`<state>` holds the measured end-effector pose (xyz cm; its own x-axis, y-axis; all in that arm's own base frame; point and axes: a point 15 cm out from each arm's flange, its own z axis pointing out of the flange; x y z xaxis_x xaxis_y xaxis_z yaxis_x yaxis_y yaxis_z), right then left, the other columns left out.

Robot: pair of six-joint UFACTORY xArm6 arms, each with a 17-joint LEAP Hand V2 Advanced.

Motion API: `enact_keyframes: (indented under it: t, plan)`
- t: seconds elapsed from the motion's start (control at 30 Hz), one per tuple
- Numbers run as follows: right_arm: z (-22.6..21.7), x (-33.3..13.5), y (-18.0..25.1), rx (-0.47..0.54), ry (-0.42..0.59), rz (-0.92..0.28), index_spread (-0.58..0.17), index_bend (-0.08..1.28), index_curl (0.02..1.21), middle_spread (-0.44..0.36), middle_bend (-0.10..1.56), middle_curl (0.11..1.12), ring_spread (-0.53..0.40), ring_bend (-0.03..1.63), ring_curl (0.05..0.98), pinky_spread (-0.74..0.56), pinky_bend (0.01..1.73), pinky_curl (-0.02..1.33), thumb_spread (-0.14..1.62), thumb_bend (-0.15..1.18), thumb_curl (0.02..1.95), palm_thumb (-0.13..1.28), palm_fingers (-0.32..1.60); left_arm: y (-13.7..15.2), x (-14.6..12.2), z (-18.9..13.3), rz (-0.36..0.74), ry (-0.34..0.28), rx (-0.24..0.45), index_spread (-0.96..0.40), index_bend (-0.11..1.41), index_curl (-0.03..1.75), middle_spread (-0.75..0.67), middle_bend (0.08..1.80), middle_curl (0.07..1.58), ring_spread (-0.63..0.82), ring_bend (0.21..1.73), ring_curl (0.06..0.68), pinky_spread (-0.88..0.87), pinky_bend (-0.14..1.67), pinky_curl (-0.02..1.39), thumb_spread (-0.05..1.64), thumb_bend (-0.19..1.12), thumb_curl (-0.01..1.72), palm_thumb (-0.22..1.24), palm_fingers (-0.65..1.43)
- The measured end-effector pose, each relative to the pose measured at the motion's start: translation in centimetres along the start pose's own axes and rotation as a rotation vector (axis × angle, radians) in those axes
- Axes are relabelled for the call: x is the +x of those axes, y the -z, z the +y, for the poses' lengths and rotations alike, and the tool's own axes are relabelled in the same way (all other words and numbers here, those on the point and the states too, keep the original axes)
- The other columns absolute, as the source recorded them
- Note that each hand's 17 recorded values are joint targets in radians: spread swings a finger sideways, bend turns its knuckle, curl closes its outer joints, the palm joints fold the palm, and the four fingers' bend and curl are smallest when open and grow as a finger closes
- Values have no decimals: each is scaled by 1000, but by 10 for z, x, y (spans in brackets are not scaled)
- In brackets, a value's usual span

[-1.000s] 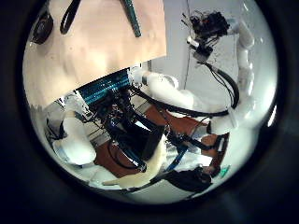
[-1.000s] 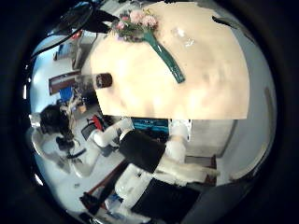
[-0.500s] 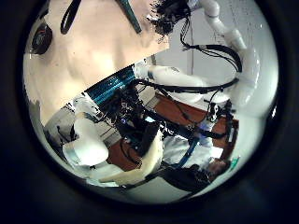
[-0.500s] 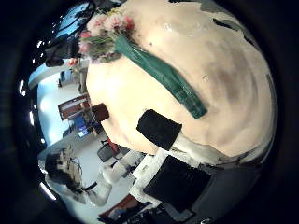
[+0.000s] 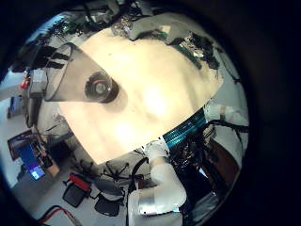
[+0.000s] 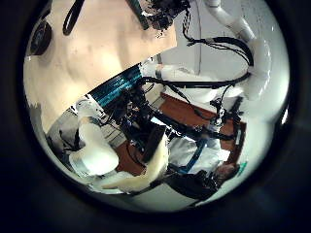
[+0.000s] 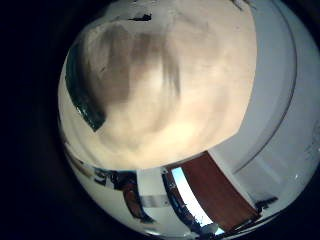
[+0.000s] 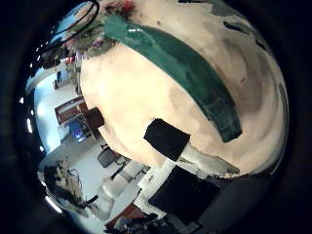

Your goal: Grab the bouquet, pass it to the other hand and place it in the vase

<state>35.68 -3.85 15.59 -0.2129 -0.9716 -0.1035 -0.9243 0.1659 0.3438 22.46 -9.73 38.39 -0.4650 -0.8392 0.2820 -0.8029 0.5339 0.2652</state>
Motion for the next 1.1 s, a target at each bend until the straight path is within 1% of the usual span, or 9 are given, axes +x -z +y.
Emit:
enact_keyframes:
  t: [0.1,0.23,0.43,0.6,0.83,0.93,1.03,1.07,1.1]
  plan:
    - [0,-7,-7,-16,4,12,-190,195,384,-7,507,460,-131,980,268,127,720,21,1078,-26,346,345,521,-1,-2,0,-1,-2,-5,11,178,346,369,190,318,573,458,202,658,383,162,1109,-21,285,189,77]
    - [-2,-1,-19,-41,-19,47,-188,193,397,-6,517,468,-131,988,273,128,729,4,1075,-26,346,345,525,-2,-4,0,1,0,-8,12,178,347,369,191,317,574,455,203,659,378,160,1108,-21,288,195,76]
    - [-14,1,-20,-4,-29,48,-182,199,414,-6,529,478,-131,1001,280,129,737,-7,1074,-25,347,345,537,-3,-7,2,2,-1,-11,12,177,348,369,190,316,575,452,204,660,376,160,1106,-21,288,202,77]
    - [-14,3,-23,-12,-31,52,-190,198,427,-6,540,487,-131,1005,284,124,744,-8,1080,-24,345,348,540,-1,-11,0,5,5,-6,12,177,348,369,191,316,577,447,203,653,372,160,1105,-22,287,203,76]
    - [-13,5,-40,-62,-45,60,-193,202,445,-8,573,504,-131,1007,288,121,739,-8,1083,-19,351,383,549,-2,-12,0,7,2,-11,12,177,348,369,190,315,577,445,203,650,370,160,1105,-22,286,203,77]
    - [-13,8,-41,-65,-41,78,-196,212,453,-17,579,509,-139,1010,290,113,732,-10,1079,-11,360,422,559,-1,-13,0,8,4,-10,12,177,348,369,190,315,578,445,203,650,369,161,1105,-22,286,203,77]
    - [-12,10,-41,-66,-39,105,-221,226,465,-50,621,526,-172,1055,305,80,711,-14,1075,6,383,521,639,-1,-13,0,9,6,-11,12,176,347,371,191,315,578,444,203,649,369,161,1109,-21,285,205,78]
    - [-12,11,-41,-66,-38,116,-250,238,472,-76,656,543,-194,1089,317,9,758,0,1070,9,395,565,785,-1,-13,0,8,5,-10,12,176,347,371,191,315,578,444,203,649,368,161,1110,-21,285,205,78]
    - [-12,13,-40,-65,-39,131,-259,240,465,-86,658,540,-202,1086,308,-20,772,0,1067,15,401,590,831,-1,-13,1,8,5,-11,12,176,347,372,191,315,578,444,203,649,368,161,1111,-21,285,205,78]
